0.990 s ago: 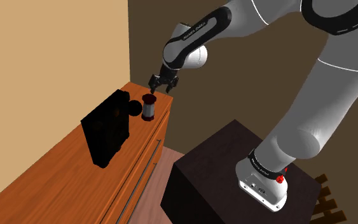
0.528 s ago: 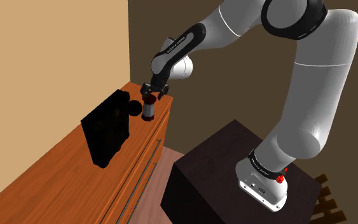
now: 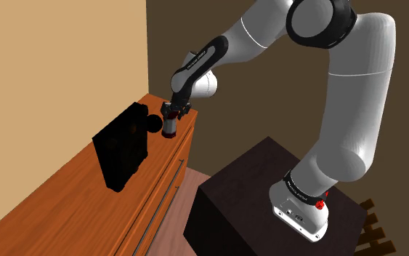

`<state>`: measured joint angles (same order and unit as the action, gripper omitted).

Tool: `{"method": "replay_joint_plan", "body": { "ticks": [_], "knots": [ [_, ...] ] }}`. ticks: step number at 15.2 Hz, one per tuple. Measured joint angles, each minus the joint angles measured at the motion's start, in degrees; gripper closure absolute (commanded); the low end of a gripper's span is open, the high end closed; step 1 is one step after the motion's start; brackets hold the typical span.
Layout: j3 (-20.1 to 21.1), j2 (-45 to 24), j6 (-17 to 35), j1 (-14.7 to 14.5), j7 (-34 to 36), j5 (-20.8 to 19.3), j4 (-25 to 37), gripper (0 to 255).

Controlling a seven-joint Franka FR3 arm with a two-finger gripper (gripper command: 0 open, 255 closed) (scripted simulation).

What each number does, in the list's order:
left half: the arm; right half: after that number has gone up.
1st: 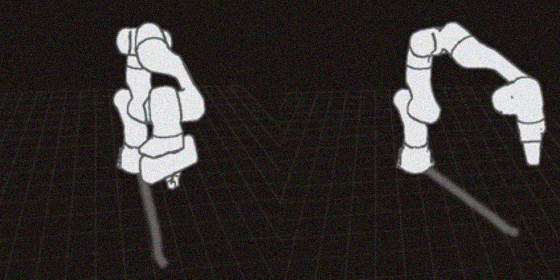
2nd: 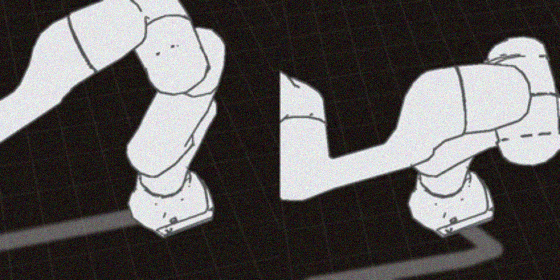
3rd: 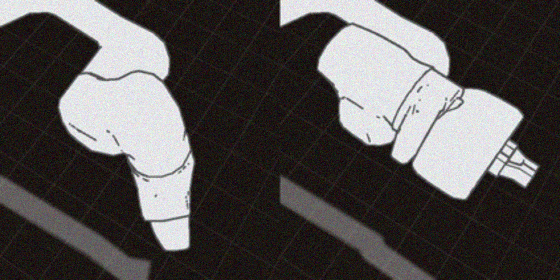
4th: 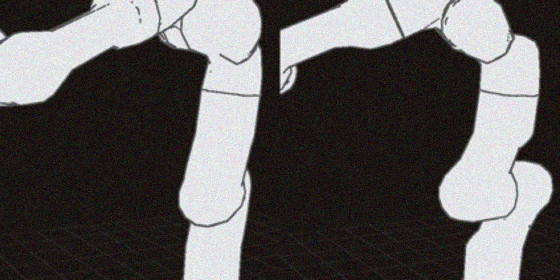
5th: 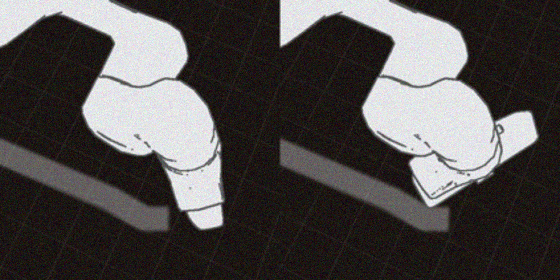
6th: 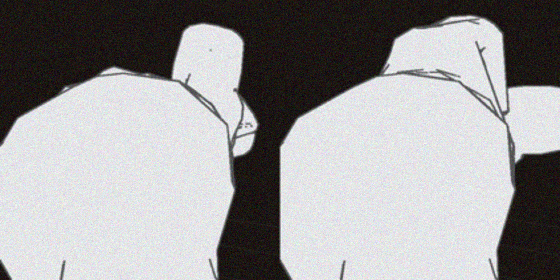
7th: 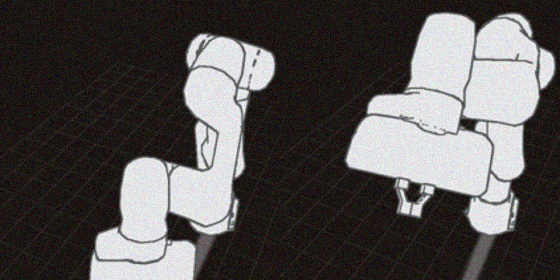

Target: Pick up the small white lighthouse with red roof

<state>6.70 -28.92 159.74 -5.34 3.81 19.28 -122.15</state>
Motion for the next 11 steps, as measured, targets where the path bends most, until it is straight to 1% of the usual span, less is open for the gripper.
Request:
{"method": "replay_joint_plan", "body": {
  "ticks": [9,11],
  "knots": [
    [0.04,-0.16,0.12,-0.01,-0.03,0.01,0.2,255],
    [-0.12,0.61,-0.51,-0.04,0.17,-0.12,-0.12,255]
  ]
}}
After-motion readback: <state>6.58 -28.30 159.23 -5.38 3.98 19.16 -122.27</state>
